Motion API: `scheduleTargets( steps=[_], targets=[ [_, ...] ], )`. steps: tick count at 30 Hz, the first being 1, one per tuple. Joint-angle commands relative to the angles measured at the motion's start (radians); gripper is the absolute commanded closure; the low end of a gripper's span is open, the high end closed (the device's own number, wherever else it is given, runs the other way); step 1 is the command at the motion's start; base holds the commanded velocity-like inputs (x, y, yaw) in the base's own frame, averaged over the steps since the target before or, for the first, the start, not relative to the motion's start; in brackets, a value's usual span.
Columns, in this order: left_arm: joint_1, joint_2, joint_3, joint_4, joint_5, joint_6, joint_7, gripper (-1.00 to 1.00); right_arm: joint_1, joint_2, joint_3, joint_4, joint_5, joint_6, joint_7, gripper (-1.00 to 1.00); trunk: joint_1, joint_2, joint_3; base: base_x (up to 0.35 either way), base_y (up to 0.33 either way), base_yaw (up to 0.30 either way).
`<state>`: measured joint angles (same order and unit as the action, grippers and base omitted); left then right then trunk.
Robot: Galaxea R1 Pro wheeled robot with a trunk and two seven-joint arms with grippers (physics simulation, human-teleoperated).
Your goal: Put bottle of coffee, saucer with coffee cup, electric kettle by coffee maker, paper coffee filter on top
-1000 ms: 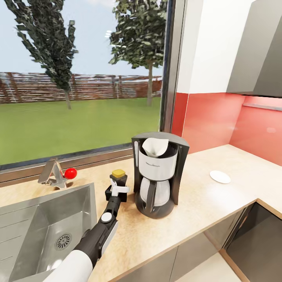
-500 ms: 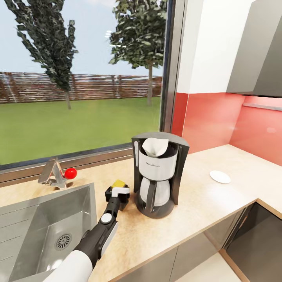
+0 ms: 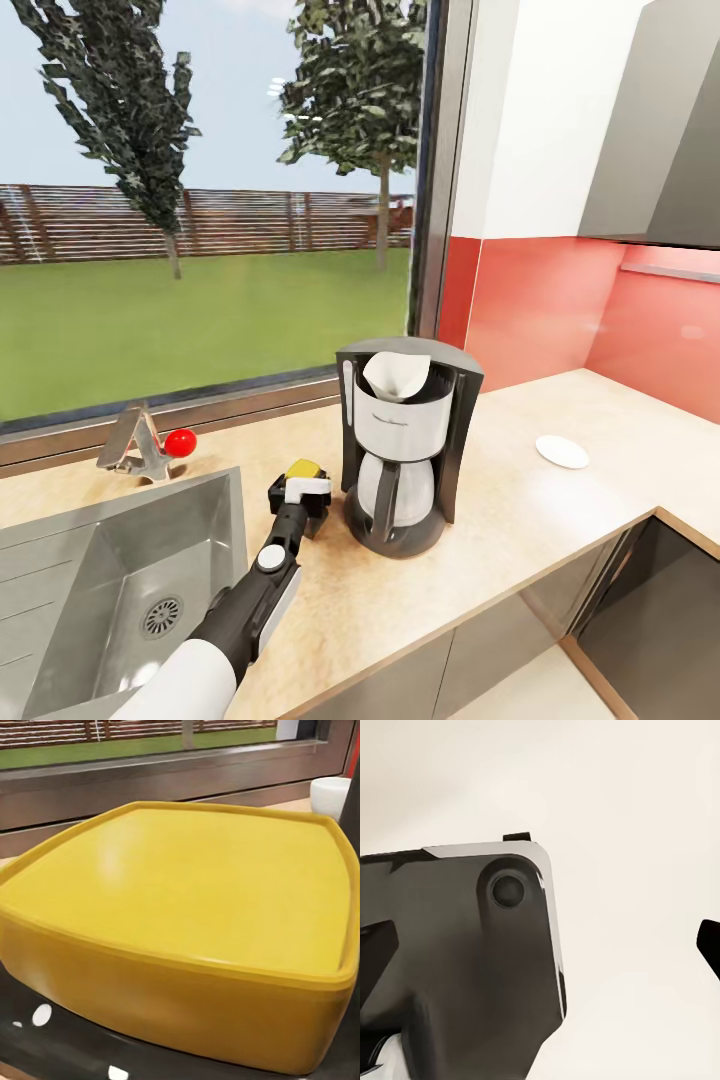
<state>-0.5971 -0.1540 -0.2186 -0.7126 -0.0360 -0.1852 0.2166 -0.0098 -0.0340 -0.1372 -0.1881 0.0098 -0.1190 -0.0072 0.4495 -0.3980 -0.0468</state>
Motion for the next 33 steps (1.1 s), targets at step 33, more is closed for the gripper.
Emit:
scheduleTargets(
  steps=[33],
  targets=[
    [-0.001,0.001,-0.004,-0.002,-0.006,-0.002,0.009,-1.00,-0.001,0.002,-0.004,0.003,0.001,-0.004,0.000,-1.00,0.001,-0.002,-0.002,-0.169,0.017,0.000]
  ],
)
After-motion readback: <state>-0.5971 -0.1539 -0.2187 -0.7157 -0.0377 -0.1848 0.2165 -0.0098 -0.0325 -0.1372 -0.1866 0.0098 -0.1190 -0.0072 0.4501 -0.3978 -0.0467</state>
